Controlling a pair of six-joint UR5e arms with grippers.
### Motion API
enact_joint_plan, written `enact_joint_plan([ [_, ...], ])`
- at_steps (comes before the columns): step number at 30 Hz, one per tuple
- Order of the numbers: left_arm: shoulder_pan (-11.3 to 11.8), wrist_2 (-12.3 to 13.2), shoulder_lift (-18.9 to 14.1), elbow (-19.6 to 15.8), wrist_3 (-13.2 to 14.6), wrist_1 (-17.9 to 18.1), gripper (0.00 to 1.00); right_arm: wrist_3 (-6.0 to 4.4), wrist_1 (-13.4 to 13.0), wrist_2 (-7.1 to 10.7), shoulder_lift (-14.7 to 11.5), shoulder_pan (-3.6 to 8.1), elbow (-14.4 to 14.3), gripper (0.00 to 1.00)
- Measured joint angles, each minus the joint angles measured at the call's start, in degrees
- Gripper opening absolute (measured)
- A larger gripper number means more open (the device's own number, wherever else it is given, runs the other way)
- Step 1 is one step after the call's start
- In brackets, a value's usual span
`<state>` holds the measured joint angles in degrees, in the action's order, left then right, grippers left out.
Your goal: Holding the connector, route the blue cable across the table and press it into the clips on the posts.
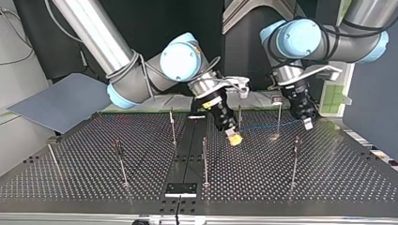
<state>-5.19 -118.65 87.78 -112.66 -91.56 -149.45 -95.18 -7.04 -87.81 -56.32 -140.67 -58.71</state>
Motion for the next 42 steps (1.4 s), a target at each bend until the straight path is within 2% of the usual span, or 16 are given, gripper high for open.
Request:
enact_joint_plan([
  [8,0.8,1.3,0.1,0.8,-0.1,-0.1,0.00,-0.25,0.2,0.52,1.0,0.19,0.6,0.00],
  [16,1.7,2.2,0.9,1.0,-0.2,0.5,0.00,-0.19,0.5,0.90,3.2,-0.81,1.4,0.00],
  [25,3.2,3.6,2.0,1.9,-0.5,1.0,0.00,-0.28,0.6,0.97,3.7,-1.30,3.7,0.00],
  [32,3.8,4.8,2.6,2.5,-0.6,1.3,0.00,-0.29,0.6,1.03,3.9,-0.95,4.1,0.00],
  [42,4.9,7.8,4.5,4.4,-1.4,3.1,0.00,-0.31,0.6,1.05,4.1,-0.18,4.3,0.00],
])
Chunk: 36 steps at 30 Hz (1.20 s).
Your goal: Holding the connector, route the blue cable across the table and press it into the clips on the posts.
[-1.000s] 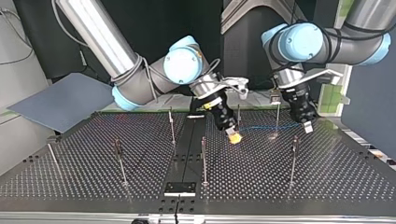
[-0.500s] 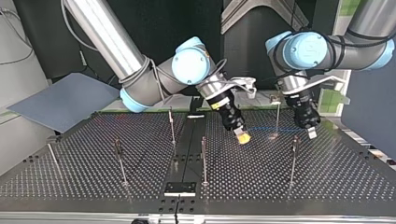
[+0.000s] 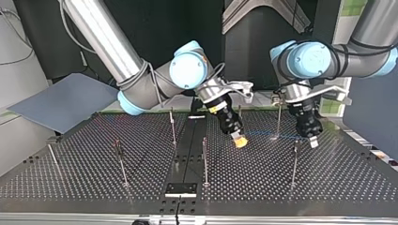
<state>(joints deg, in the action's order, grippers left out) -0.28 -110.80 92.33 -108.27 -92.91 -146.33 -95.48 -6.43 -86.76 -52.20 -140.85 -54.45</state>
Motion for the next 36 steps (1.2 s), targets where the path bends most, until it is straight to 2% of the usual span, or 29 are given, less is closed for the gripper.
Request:
enact_joint_plan([
  [11,1.6,2.9,0.4,0.5,-2.1,1.4,0.00,-0.34,0.0,0.07,0.2,0.70,0.7,0.00],
  [22,3.0,6.2,4.3,2.2,-3.5,3.7,0.00,-0.42,0.0,0.17,0.3,1.06,0.8,0.00],
  [36,5.8,8.3,4.8,2.7,-5.4,4.8,0.00,-0.42,-0.1,0.12,0.4,2.08,0.8,0.00],
])
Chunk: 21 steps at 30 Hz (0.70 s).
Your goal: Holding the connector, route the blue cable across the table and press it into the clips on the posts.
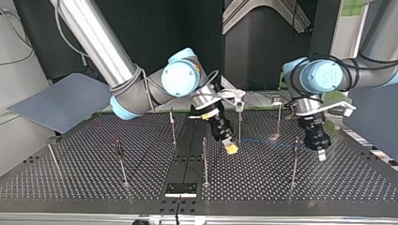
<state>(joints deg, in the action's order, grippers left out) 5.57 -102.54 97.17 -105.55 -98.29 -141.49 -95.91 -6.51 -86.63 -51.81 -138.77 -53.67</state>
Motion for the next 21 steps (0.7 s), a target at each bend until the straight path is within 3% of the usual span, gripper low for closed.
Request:
enact_joint_plan([
  [15,2.3,4.3,0.9,0.0,-3.7,3.4,0.00,0.00,0.1,0.05,0.1,0.80,0.0,0.00],
  [21,3.3,5.8,2.2,0.1,-4.9,3.2,0.00,0.07,0.1,0.07,0.1,0.76,0.0,0.00],
])
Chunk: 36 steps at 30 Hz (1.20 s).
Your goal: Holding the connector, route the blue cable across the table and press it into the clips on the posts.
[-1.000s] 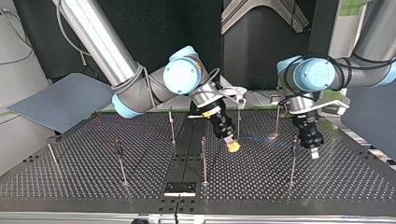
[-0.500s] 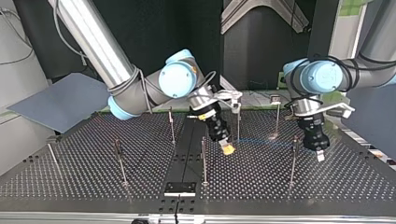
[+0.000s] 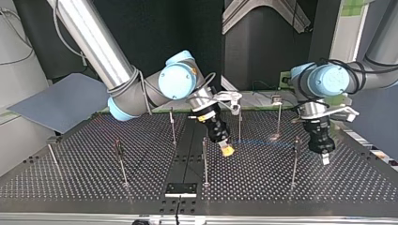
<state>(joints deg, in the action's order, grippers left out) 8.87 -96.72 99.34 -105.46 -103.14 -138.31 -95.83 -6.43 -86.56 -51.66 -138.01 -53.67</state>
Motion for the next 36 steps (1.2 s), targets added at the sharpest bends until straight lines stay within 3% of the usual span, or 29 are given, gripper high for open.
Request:
enact_joint_plan([
  [4,0.1,0.2,0.3,0.0,-0.8,-1.0,0.00,0.01,0.0,0.04,0.0,-0.01,0.0,0.00],
  [6,0.1,0.2,0.3,0.0,-1.3,-1.7,0.28,0.03,0.1,0.05,0.0,-0.02,0.0,0.00],
  [7,0.1,0.2,0.3,0.0,-1.4,-2.0,0.28,0.04,0.1,0.06,0.0,-0.02,0.0,0.00],
  [8,0.1,0.2,0.3,0.0,-1.5,-2.4,0.53,0.06,0.1,0.06,0.0,-0.02,0.0,0.00],
  [9,0.1,0.2,0.3,0.0,-1.6,-2.9,0.53,0.07,0.1,0.06,0.0,-0.03,0.0,0.00],
  [11,0.1,0.1,0.3,0.0,-1.8,-3.8,0.75,0.09,0.2,0.06,0.0,-0.03,0.0,0.00],
  [12,0.1,0.0,0.2,0.0,-1.9,-4.4,0.75,0.11,0.2,0.06,0.0,-0.04,0.0,0.00],
  [13,0.1,-0.2,0.1,0.0,-2.0,-4.8,0.81,0.13,0.2,0.06,0.0,-0.05,0.0,0.00],
  [19,0.2,-2.5,-1.3,0.0,-1.7,-7.8,1.00,0.19,0.3,0.07,0.0,-0.22,0.0,0.00],
  [28,-0.6,-2.2,-5.5,-2.8,-3.1,-12.6,1.00,0.12,0.5,0.07,0.0,-0.25,0.0,0.00],
  [36,-1.4,1.7,-10.3,-7.5,-4.4,-17.4,1.00,0.05,0.7,0.07,0.0,-0.29,0.0,0.00],
])
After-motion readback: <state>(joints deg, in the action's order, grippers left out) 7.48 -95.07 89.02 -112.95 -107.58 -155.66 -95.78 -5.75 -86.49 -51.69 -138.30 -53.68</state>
